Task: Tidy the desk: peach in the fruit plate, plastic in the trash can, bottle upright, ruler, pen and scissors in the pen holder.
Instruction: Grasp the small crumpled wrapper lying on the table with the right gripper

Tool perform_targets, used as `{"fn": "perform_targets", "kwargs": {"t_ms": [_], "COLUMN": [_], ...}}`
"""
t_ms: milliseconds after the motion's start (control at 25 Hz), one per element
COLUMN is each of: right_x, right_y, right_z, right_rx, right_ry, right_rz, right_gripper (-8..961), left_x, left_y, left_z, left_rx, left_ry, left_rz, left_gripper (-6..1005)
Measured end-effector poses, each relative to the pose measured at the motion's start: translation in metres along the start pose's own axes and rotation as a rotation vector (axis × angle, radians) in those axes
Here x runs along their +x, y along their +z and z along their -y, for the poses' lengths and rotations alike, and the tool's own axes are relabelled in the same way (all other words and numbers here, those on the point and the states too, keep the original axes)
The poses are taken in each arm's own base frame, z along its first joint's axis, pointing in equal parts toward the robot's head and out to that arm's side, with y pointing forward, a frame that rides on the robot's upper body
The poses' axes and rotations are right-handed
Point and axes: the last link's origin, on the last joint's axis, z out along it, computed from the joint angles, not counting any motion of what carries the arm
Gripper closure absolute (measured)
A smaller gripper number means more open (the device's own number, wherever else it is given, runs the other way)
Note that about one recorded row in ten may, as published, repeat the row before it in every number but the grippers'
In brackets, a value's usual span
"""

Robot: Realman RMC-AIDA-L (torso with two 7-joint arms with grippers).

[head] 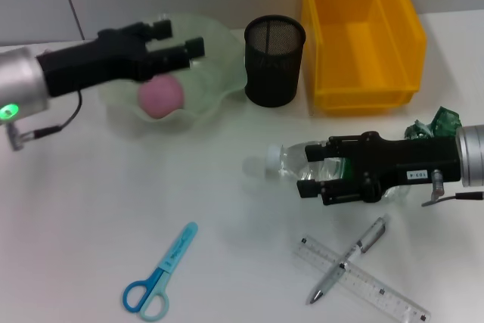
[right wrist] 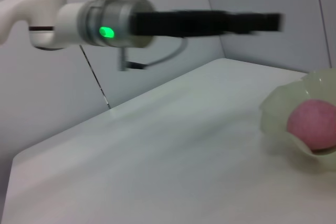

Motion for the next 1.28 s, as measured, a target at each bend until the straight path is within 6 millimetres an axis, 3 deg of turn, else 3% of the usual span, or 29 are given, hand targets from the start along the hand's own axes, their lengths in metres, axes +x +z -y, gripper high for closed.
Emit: {"fn": "perform_targets", "kwargs": {"t_ms": [40,120,160,280,320,440,760,960,1280], "right_x": [-0.001,-0.002,-0.003,-0.004,-0.004,-0.004,-0.010,-0.051,-0.103], "right_y": [0.000,0.000,0.000,0.001,0.001,0.002,-0.001,-0.020,-0.054], "right_z": [0.000,0.001,0.001,0.002,0.002,0.002,0.002,0.008,0.022], "right_rx": [0.001,0.001,0.001,0.000,0.000,0.000,-0.009,0.066,0.304], "right_ry": [0.000,-0.002,-0.002,0.003,0.005,0.008,0.026,0.092,0.287], "right_rz": [0.000,0.000,0.000,-0.005,-0.008,-0.012,-0.017,-0.054,-0.348], "right_gripper": [182,182,182,182,182,182,183,182,182], "left_x": [0.002,0.002,0.000,0.000,-0.023,-0.053,-0.062,-0.060,-0.054], "left_y": [-0.010,-0.010,-0.026,-0.026,-0.054,-0.072,-0.073,-0.069,-0.057], "left_z": [-0.009,-0.009,-0.022,-0.022,-0.035,-0.038,-0.042,-0.043,-0.041], "left_rx": [-0.080,-0.080,-0.194,-0.194,-0.294,-0.289,-0.304,-0.307,-0.299], "left_ry": [-0.010,-0.010,-0.025,-0.025,-0.054,-0.042,-0.017,-0.004,0.028], "left_rz": [-0.011,-0.011,-0.004,-0.004,0.063,0.157,0.187,0.183,0.179], "left_gripper": [151,151,151,152,152,152,152,152,152]}}
